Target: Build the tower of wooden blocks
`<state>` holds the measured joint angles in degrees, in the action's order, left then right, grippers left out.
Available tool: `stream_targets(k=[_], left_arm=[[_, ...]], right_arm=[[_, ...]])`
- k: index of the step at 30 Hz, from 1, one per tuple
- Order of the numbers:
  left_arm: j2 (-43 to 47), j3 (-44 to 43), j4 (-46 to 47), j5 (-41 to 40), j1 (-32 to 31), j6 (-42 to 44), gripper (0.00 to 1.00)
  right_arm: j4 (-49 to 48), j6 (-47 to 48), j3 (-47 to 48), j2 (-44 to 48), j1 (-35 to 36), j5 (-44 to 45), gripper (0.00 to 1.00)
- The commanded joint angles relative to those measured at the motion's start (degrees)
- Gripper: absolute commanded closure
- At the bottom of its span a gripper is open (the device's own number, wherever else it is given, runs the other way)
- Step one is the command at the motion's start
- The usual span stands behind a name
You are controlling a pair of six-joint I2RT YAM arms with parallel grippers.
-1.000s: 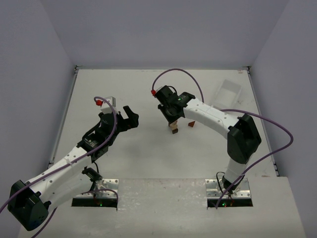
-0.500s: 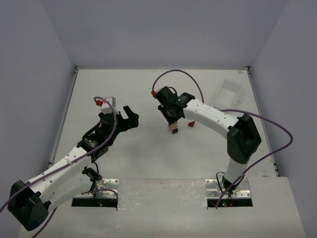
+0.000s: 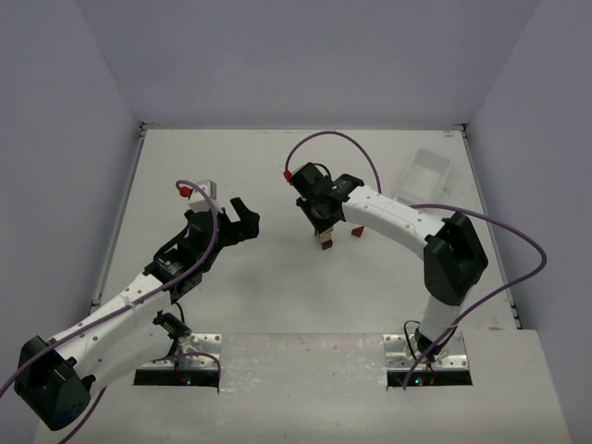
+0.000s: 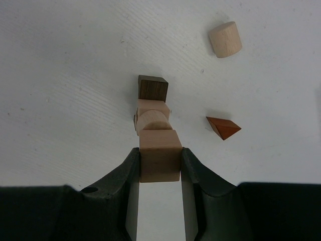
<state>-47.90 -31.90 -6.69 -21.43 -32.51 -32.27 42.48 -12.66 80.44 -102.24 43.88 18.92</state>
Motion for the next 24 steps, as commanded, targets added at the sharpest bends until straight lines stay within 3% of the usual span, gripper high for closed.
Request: stream_targets(k=[1, 24], left_arm=[[0.59, -0.09, 1.33, 0.24, 0.67, -0.16, 0.0], [0.14, -0.18, 1.82, 0.61, 0.61, 0.16, 0.0]], right_arm=[[-1.7, -0.54, 0.15, 0.39, -0.11, 1.47, 0.74], [-3.49, -0.44, -0.62, 1.11, -0.58, 0.74, 0.72]])
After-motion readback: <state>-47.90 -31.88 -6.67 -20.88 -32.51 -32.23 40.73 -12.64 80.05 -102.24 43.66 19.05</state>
